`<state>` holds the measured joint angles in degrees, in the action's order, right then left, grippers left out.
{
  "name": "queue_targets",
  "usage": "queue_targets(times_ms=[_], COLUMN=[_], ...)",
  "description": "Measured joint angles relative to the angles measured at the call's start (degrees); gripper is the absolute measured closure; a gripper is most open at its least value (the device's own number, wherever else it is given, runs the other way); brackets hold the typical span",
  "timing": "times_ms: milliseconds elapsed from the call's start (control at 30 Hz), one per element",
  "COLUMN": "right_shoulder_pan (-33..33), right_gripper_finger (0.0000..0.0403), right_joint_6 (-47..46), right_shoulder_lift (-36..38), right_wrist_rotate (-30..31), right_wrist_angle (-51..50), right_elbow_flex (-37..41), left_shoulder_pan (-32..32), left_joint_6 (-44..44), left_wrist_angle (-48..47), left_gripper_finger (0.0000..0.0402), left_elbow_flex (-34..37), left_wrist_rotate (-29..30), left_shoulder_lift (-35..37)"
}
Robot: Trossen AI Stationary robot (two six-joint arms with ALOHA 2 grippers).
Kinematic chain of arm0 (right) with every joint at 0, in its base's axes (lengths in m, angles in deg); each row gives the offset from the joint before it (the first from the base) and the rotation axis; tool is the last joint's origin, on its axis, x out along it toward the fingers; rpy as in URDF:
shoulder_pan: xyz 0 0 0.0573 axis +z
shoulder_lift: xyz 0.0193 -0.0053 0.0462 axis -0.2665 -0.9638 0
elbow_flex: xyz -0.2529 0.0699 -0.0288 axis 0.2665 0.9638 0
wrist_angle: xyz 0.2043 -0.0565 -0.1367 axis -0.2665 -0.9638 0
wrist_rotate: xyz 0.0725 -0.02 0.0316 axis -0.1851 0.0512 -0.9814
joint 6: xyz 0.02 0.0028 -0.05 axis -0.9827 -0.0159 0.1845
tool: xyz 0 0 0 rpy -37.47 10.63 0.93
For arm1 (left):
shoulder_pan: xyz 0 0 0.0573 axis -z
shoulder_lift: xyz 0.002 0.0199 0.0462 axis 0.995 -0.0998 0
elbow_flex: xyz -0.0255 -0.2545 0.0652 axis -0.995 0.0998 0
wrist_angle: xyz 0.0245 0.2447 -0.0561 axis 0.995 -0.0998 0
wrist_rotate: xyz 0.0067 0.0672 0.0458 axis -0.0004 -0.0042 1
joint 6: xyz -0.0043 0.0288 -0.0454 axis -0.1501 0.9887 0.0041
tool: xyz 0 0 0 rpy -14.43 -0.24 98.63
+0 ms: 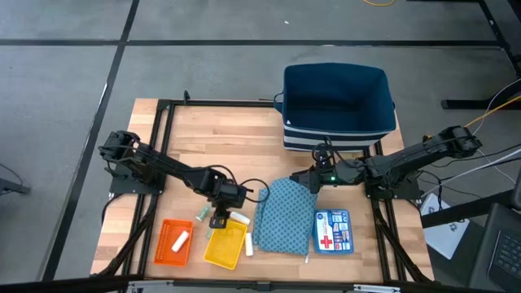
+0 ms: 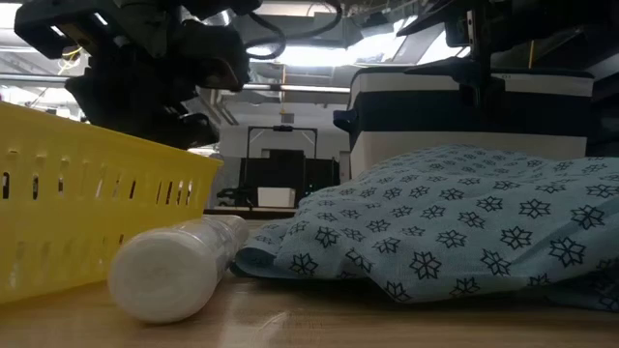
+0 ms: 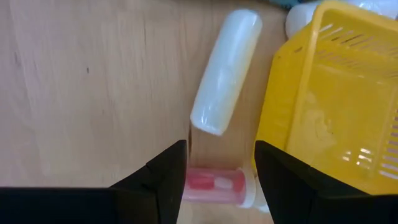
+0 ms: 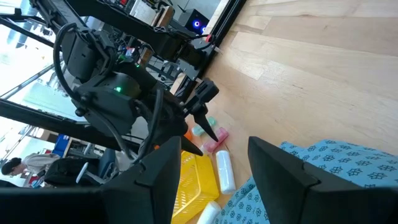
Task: Pick & Place Medicine items
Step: Put the top white rolled gauze into the orange bin
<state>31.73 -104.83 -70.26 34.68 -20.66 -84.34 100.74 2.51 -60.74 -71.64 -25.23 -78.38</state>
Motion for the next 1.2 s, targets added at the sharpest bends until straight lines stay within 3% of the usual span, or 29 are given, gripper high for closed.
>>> queue_targets(times_ms=[433,700,1033,1200], right_shoulder_pan=[0.0,0.0,0.1,0.1], right_gripper_finger=[0.0214,0.0214,0.0214,0.0214], right_joint_6=[0.0,-0.9,-0.9,-0.9], right_shoulder_lift=[0.0,0.0,0.0,0.0], right_wrist_rotate=[-0.2,-0.2,-0.2,-0.1], right_wrist_angle=[0.0,-0.1,-0.7,-0.8], right_elbow_flex=[0.0,0.0,0.0,0.0], left_shoulder_pan=[-1.6,-1.8,-0.7,-1.7], left_joint_6=[12.7,14.1,14.2,12.3], left_wrist_angle=[4.2,5.8,3.5,2.8], left_gripper_finger=[0.0217,0.0217,0.0217,0.0217], left_elbow_flex=[0.0,-0.9,-3.3,-3.4], left_wrist_rotate=[6.3,0.9,0.8,-2.6], left_shoulder_lift=[-1.1,-5.7,-6.0,-6.0])
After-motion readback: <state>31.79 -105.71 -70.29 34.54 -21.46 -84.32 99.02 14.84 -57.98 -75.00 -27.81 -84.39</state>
